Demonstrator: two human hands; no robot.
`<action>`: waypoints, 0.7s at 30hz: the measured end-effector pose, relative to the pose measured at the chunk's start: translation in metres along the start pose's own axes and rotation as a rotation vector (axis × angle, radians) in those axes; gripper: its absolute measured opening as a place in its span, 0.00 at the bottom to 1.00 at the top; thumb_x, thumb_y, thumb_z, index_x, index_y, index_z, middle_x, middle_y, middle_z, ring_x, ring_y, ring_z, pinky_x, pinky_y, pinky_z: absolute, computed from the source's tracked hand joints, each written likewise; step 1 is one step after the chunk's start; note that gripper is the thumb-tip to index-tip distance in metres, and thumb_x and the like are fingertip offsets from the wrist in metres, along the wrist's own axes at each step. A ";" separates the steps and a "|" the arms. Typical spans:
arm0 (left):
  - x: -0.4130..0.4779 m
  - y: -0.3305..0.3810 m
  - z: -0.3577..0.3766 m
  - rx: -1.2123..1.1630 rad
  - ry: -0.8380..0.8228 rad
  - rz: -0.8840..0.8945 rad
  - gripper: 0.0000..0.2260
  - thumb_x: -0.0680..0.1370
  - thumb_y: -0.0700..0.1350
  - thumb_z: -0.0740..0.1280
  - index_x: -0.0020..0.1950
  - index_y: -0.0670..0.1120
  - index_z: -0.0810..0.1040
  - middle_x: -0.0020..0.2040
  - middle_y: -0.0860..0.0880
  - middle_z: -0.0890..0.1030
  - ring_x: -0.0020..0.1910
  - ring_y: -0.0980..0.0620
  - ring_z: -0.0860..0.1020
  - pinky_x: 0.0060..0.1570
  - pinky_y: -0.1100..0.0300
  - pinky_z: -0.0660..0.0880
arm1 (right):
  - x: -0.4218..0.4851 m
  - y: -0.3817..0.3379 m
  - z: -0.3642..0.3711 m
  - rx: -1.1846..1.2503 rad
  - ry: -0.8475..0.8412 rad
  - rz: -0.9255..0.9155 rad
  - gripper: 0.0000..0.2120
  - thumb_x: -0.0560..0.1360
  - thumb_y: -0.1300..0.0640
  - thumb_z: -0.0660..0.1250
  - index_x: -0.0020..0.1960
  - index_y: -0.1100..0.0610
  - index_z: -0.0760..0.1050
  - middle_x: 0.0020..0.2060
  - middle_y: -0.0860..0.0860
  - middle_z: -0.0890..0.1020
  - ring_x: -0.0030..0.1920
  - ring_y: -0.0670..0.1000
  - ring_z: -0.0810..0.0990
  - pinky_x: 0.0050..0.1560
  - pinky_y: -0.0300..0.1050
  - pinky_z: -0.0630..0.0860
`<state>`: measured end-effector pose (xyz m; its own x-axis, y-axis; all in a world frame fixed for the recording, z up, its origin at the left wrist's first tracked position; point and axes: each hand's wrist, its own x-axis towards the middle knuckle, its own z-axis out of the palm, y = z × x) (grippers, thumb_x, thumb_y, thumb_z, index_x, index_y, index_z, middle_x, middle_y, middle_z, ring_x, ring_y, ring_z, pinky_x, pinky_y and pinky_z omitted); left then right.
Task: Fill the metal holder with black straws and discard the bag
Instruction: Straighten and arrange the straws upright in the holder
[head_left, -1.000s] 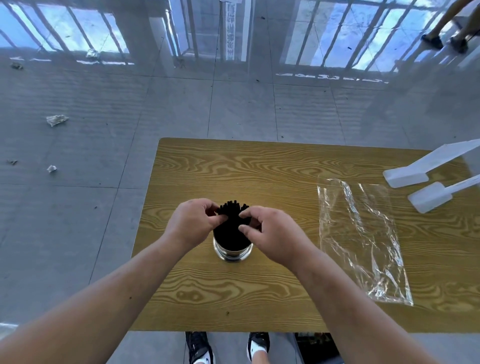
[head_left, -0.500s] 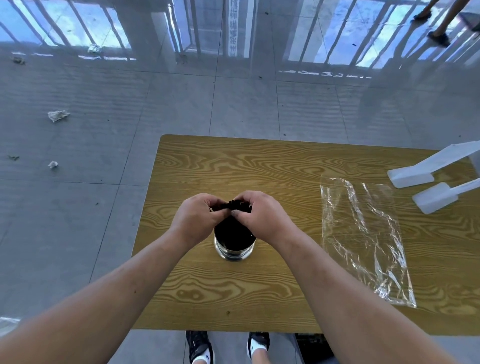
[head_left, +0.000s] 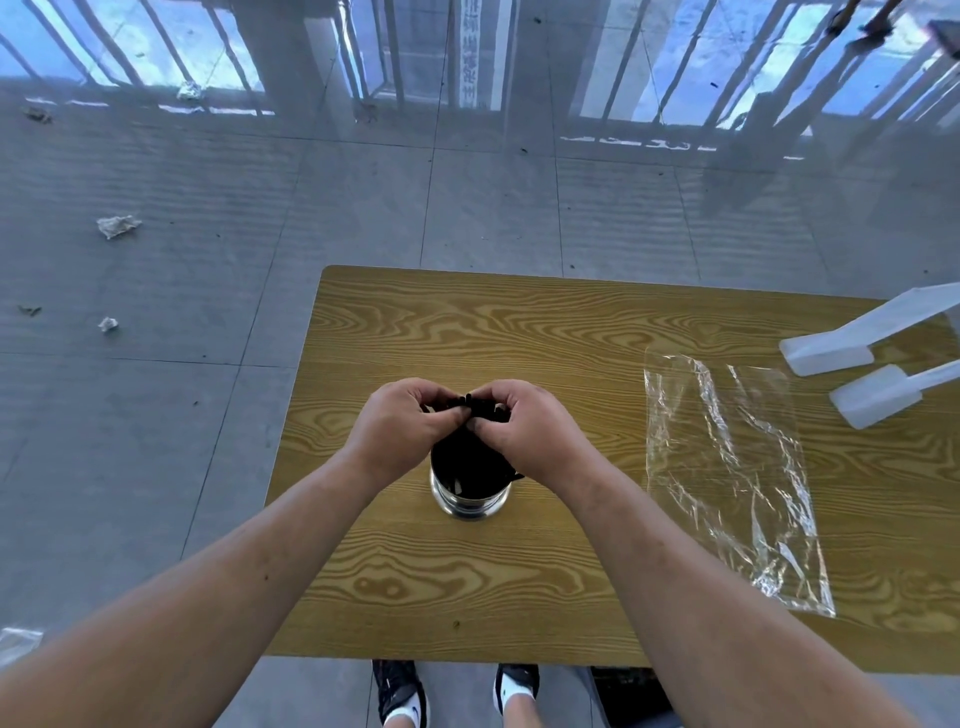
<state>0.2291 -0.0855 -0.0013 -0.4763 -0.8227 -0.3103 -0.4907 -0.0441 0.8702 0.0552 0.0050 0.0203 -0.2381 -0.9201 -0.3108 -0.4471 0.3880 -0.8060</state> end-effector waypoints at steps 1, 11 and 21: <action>0.000 0.001 0.000 -0.004 0.008 -0.006 0.02 0.74 0.51 0.79 0.44 0.58 0.88 0.40 0.53 0.88 0.41 0.48 0.86 0.45 0.48 0.83 | 0.001 -0.001 0.000 -0.004 0.001 -0.004 0.09 0.76 0.51 0.74 0.55 0.43 0.86 0.48 0.40 0.87 0.50 0.41 0.85 0.52 0.44 0.84; 0.001 0.019 -0.006 0.001 0.023 0.078 0.03 0.74 0.52 0.81 0.43 0.57 0.89 0.46 0.56 0.85 0.39 0.56 0.81 0.43 0.58 0.78 | -0.002 -0.005 -0.007 0.043 0.036 -0.009 0.12 0.78 0.46 0.75 0.60 0.44 0.85 0.57 0.40 0.85 0.59 0.42 0.82 0.60 0.46 0.81; -0.003 0.068 -0.028 -0.087 0.165 0.241 0.04 0.72 0.56 0.80 0.44 0.63 0.87 0.40 0.58 0.88 0.37 0.57 0.84 0.37 0.65 0.79 | -0.009 -0.008 -0.019 0.150 0.045 0.030 0.11 0.77 0.47 0.76 0.59 0.43 0.85 0.57 0.43 0.86 0.55 0.44 0.86 0.55 0.42 0.82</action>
<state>0.2174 -0.1018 0.0698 -0.4429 -0.8960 -0.0312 -0.3106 0.1207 0.9428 0.0445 0.0110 0.0395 -0.2895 -0.9037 -0.3153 -0.3060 0.3995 -0.8641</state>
